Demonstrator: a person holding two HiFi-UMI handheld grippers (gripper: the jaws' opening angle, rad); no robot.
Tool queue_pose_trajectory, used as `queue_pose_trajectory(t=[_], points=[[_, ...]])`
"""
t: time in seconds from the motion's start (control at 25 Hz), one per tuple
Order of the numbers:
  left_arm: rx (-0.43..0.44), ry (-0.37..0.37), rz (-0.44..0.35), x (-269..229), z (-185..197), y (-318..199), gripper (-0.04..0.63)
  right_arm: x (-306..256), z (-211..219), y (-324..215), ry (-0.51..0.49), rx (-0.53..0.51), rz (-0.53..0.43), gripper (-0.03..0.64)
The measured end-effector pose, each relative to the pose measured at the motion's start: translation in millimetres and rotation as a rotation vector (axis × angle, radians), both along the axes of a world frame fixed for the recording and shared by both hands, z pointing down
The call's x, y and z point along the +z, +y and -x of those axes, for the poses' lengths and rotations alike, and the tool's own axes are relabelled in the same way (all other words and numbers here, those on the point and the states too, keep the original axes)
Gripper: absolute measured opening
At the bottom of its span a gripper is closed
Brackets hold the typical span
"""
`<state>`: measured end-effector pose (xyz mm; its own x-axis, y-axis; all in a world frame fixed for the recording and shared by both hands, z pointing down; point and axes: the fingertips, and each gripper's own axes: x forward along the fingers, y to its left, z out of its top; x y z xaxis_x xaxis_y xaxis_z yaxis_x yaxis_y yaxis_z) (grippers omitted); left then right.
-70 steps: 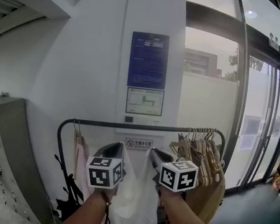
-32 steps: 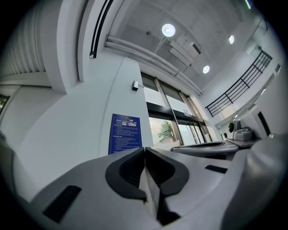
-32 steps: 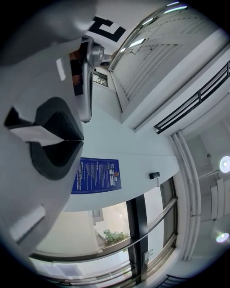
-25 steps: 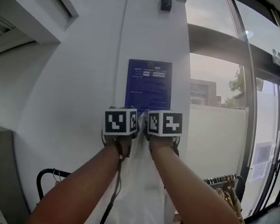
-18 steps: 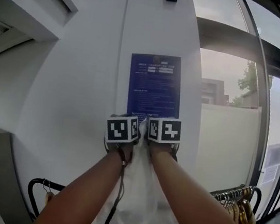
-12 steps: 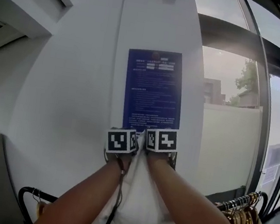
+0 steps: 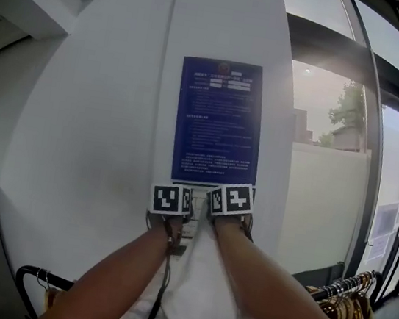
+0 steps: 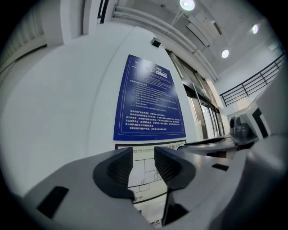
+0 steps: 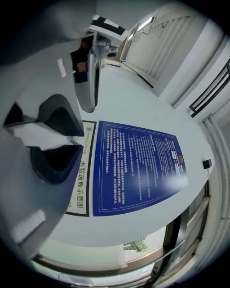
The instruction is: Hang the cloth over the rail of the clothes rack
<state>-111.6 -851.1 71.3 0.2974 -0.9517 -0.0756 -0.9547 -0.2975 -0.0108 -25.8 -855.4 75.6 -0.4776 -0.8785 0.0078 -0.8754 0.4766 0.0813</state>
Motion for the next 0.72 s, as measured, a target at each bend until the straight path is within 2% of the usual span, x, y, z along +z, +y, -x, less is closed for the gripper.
queue_pose_trajectory(t=[0.2,0.4,0.48,0.6,0.72], points=[[0.003,-0.003,-0.001,-3,-1,3,0.143,-4,-1,0,0.002,-0.001,-0.006,0.105],[0.006,-0.011,-0.002,-1,-3,10,0.143,-13,-12,2,0.071,0.068,-0.051,0.137],[0.005,-0.01,0.002,3,-4,14,0.143,-17,-16,2,0.069,0.078,-0.064,0.141],[0.005,-0.008,0.006,9,-6,18,0.143,-16,-15,2,0.049,0.04,-0.027,0.175],[0.002,-0.01,0.004,9,-6,19,0.143,-10,-8,-1,0.058,-0.011,0.025,0.179]])
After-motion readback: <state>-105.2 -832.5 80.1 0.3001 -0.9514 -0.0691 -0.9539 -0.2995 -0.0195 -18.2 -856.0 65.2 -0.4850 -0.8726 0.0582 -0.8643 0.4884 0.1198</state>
